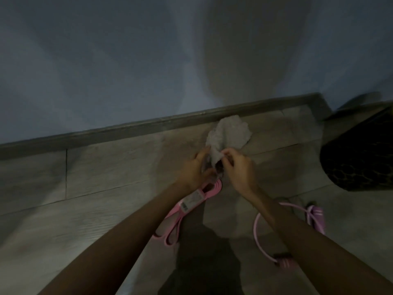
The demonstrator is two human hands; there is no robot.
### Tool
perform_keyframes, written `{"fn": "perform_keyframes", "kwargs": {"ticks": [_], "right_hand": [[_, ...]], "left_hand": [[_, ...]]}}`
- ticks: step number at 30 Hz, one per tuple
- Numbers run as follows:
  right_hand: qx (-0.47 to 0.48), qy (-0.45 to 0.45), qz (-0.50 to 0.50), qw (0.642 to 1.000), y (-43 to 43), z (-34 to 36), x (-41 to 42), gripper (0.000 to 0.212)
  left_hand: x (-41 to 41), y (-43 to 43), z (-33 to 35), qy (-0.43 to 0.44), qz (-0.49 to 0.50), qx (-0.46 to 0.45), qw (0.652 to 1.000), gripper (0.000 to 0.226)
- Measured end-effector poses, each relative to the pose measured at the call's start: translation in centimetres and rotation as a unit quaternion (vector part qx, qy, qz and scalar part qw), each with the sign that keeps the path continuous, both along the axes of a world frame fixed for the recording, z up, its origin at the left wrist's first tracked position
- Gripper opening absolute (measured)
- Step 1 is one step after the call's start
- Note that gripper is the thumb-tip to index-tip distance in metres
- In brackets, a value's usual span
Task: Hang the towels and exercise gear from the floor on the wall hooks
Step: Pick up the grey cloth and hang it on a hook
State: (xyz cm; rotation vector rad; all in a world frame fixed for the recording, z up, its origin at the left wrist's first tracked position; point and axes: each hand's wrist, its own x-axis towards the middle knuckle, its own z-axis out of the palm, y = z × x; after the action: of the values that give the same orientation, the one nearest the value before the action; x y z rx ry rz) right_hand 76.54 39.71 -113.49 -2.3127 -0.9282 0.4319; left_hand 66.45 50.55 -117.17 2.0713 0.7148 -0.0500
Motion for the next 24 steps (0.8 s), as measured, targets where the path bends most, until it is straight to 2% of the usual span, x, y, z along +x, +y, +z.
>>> {"fn": "perform_keyframes", "kwargs": {"ticks": [4, 8, 11, 14, 20, 24], "right_hand": [[0.015, -0.004, 0.021, 1.000, 0.8, 8.3, -0.7, 0.012], [0.033, -0.001, 0.023, 0.999, 1.2, 18.8, -0.8, 0.011], [0.042, -0.020, 0.039, 0.998, 1.4, 27.4, -0.8, 0.013], [0.049, -0.041, 0.061, 0.996, 1.3, 36.5, -1.0, 0.015], [0.053, -0.043, 0.075, 0.995, 0.7, 55.9, -1.8, 0.024], [0.058, -0.023, 0.129, 0.990, 0.0, 68.0, -1.8, 0.022]], "left_hand": [[-0.7, 0.3, 7.5, -0.043, 0.026, 0.024, 0.998, 0.067], [-1.6, -0.7, 17.0, -0.048, 0.057, -0.011, 0.997, 0.075], [-2.4, -1.4, 24.9, -0.084, 0.119, -0.028, 0.989, 0.054], [-3.5, -1.0, 33.8, -0.111, 0.135, -0.012, 0.984, 0.035], [-6.4, 0.8, 53.4, -0.133, 0.117, 0.045, 0.983, 0.021], [-8.2, 2.6, 65.4, -0.133, 0.108, 0.099, 0.980, 0.009]]}}
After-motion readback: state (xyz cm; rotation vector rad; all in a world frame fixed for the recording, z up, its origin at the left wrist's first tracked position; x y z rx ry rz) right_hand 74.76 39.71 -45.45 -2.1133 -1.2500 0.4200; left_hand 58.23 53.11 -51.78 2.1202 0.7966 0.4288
